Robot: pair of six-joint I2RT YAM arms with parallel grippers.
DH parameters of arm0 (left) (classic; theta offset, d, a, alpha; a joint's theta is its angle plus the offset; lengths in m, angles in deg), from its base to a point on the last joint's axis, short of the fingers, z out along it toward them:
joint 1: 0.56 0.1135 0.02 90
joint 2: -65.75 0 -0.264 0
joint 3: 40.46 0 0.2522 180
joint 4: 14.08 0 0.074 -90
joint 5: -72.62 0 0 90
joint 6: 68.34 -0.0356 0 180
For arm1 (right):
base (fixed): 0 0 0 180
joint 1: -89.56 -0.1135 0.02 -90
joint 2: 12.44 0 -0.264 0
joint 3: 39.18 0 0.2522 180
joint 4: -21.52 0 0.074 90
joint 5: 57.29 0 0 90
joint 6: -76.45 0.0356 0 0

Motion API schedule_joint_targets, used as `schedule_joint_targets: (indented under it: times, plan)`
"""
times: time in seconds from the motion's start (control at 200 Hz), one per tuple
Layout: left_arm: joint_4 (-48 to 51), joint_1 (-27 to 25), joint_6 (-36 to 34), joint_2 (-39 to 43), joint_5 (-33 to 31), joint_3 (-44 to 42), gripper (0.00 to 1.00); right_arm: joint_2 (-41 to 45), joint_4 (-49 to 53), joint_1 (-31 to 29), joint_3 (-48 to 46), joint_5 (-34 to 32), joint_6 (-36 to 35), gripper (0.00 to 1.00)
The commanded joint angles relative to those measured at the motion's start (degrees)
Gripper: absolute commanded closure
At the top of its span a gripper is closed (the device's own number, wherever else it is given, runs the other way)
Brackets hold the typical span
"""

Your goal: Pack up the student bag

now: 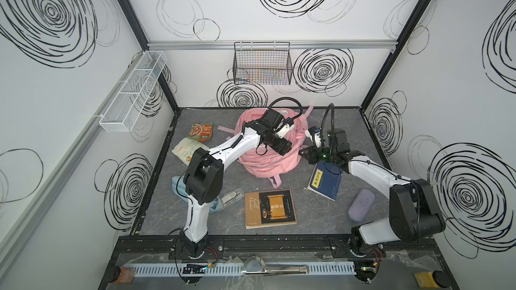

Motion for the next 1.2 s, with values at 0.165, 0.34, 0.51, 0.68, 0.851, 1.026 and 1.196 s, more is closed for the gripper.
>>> schedule_joint_targets:
  times: [0.165,0.34,0.51,0.68,0.851,1.026,1.196]
  plan:
    - [4.4,-1.6,-1.1,-4.9,-12.3,2.6,0.33,4.2,-5.7,0.6,3.0,2.0,-0.3,1.00]
    - [2.6,0.6,2.3,-4.0,-14.2,2.3,0.76,4.7,-5.5,0.8,2.9,1.3,-0.7,1.00]
    - [-0.6,2.7,5.5,-1.3,-14.6,1.2,0.95,4.6,-4.6,1.2,3.0,0.9,-1.3,1.00]
    - [-5.0,4.7,8.9,2.5,-11.5,-1.3,1.00,5.3,-3.4,1.7,2.9,-0.5,-2.5,1.00]
    - [-13.2,7.3,15.0,8.8,-7.4,-7.4,1.00,5.5,-3.3,2.0,2.3,-0.8,-2.9,1.00]
    - [-20.7,8.8,22.1,12.5,-2.7,-11.5,1.00,5.8,-2.6,-0.8,3.3,-1.3,-3.9,1.00]
    - [-26.2,8.4,28.9,12.6,0.4,-12.9,1.00,7.1,-2.2,-5.8,4.3,-4.8,-3.9,1.00]
